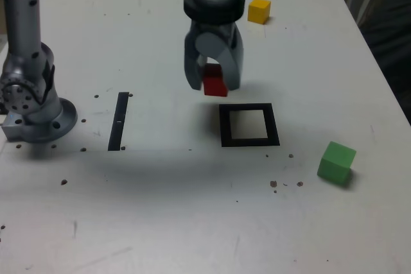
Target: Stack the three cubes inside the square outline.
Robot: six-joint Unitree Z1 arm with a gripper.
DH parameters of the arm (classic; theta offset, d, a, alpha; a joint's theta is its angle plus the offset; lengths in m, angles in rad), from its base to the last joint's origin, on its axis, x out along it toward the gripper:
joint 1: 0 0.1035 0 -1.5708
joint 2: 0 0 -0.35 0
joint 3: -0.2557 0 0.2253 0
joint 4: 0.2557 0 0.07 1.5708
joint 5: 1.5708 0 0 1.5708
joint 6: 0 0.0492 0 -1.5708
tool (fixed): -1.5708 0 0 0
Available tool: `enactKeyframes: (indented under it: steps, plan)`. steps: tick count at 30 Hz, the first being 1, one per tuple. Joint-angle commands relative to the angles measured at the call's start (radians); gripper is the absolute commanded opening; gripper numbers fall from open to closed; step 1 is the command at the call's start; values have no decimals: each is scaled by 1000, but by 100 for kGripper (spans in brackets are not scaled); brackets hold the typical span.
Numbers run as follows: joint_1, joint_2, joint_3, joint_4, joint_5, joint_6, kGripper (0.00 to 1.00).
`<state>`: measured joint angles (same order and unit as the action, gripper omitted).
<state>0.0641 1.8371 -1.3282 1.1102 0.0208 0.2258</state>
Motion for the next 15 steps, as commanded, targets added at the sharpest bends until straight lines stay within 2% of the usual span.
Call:
enactKeyframes:
  steps: [1,15]
  plan:
    - [-10,10,-7,-12,-4,-21,31]
    - [-66,68,-5,-98,-25,-161,31]
